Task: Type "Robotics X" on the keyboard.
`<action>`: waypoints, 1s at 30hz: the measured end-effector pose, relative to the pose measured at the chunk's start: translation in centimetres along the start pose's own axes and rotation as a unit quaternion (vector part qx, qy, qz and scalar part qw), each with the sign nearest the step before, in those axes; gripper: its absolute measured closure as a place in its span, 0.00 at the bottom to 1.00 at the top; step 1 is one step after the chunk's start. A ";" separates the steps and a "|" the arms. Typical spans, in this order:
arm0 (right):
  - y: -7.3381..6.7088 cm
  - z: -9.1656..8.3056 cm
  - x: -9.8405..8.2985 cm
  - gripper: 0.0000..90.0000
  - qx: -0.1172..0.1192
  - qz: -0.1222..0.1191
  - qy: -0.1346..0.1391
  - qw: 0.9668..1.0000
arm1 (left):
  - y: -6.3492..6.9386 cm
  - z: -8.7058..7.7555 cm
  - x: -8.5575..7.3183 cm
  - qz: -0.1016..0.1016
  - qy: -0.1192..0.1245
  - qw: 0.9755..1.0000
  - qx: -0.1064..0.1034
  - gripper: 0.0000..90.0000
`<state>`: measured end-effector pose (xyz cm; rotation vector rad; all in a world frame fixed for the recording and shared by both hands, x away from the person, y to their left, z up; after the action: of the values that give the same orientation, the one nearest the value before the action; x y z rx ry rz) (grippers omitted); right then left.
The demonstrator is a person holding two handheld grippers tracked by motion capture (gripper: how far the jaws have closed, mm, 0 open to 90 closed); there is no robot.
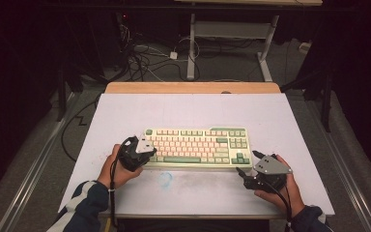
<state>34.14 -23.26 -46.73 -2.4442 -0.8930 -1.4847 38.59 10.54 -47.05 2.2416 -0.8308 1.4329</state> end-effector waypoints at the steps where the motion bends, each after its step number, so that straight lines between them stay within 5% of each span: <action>1: 0.0 0.0 0.0 0.26 0.000 0.000 0.000 1.000 | 0.1 0.3 0.2 0.003 -0.001 1.000 -0.001 0.97; 13: -0.1 0.1 -0.1 0.26 0.003 -0.003 -0.004 1.000 | 0.6 2.9 0.9 0.006 -0.011 1.000 -0.004 0.97; 30: -0.1 0.0 -0.2 0.26 0.004 -0.003 -0.005 1.000 | 0.5 3.8 0.8 0.010 -0.016 1.000 0.005 0.97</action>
<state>34.07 -23.26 -46.90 -2.4483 -0.9082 -1.4692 41.19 7.74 -48.00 2.2748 -0.8610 1.4163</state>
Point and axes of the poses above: each handheld gripper's, and its own axes: z roughly forward along the jaws, x roughly out of its top, y roughly to its right, the point moved 3 cm from there along z, roughly forward along the jaws, and after that the axes turned 11 degrees about z, right-handed, at the moved point
